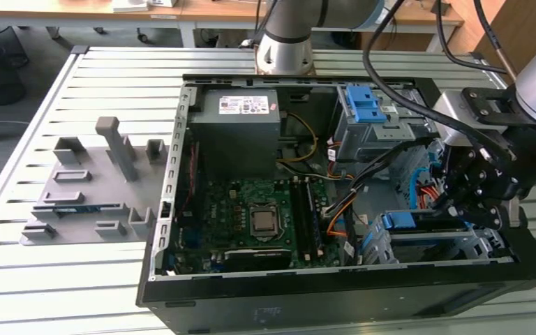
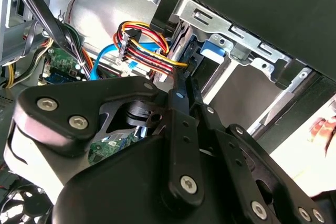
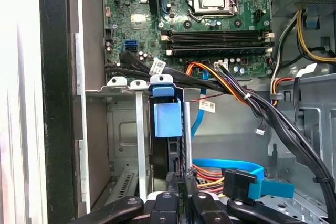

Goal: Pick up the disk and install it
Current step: 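Insert the first disk wire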

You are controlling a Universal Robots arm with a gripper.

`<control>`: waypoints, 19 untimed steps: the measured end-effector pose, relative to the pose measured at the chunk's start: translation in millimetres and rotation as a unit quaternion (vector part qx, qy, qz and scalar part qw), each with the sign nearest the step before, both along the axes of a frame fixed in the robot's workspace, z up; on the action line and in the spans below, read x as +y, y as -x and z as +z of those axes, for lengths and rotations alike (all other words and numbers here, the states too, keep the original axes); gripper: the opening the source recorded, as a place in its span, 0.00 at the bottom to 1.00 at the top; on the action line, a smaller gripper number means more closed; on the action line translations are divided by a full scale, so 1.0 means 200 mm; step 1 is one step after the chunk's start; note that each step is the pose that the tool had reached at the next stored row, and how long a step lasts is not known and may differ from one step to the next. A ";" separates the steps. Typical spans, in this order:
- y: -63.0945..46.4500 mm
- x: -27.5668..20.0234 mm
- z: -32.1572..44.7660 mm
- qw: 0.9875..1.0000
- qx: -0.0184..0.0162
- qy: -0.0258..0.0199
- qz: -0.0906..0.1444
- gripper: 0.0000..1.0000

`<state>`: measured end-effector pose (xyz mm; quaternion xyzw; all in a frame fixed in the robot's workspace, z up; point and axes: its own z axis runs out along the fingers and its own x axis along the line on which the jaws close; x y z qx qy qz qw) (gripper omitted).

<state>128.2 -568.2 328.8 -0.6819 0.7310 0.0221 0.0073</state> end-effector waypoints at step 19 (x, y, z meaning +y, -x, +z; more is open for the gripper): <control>0.00 0.000 0.082 1.000 0.000 0.000 0.000 0.16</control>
